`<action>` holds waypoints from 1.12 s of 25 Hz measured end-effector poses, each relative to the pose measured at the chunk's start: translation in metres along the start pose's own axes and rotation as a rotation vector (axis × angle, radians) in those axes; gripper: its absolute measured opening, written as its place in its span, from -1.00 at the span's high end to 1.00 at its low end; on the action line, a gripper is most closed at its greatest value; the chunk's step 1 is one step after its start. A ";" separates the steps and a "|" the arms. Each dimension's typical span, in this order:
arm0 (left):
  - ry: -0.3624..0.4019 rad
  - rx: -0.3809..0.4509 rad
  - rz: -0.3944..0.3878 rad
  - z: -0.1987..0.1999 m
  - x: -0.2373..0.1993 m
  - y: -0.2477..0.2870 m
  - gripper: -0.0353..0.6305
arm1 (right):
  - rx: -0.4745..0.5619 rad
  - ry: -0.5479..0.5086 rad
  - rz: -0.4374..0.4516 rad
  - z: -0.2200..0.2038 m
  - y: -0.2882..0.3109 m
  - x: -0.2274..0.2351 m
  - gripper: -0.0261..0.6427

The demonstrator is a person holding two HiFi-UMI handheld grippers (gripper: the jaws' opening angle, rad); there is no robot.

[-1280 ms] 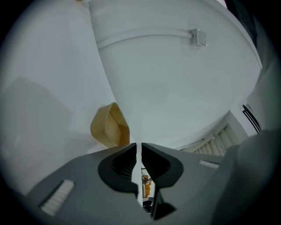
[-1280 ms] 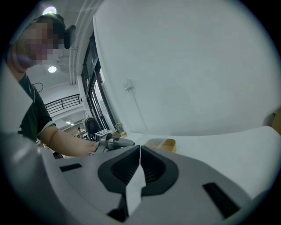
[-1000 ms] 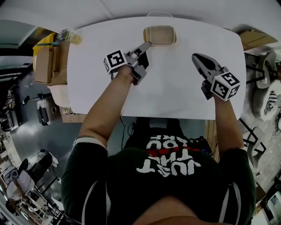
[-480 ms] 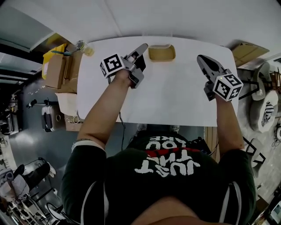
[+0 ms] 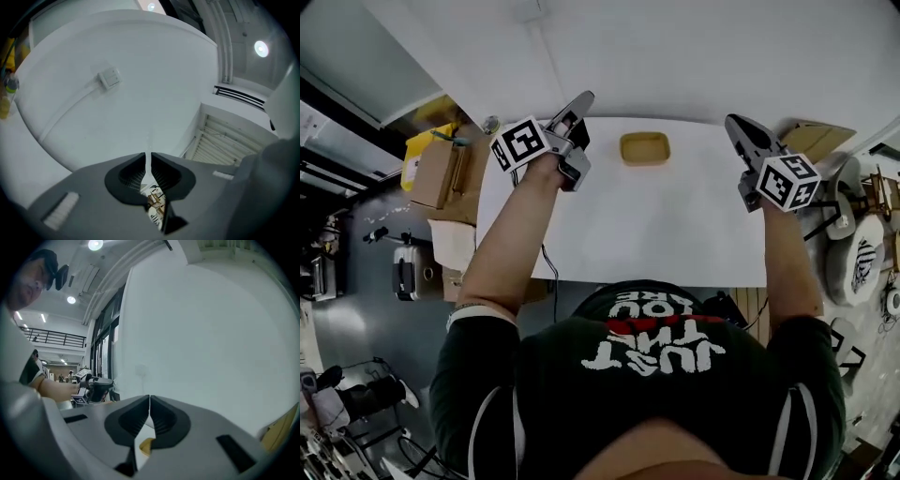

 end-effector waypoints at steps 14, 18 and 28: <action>0.301 0.068 -0.003 0.065 0.091 -0.025 0.76 | 0.109 -0.136 -0.049 0.096 -0.017 0.006 0.90; 0.359 0.088 0.006 0.080 0.108 -0.026 0.76 | 0.131 -0.165 -0.051 0.117 -0.015 0.008 0.90; 0.445 0.110 0.031 0.090 0.129 -0.032 0.76 | 0.164 -0.212 -0.050 0.137 -0.014 0.011 0.90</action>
Point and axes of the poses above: the fingertips, and each gripper's own axes: y forward along the fingers, x to its right, z out of its top, the point moved 8 cm from there along -y, backward along the fingers, and after that the axes turned 8 degrees about -y, right-handed, at the moved point
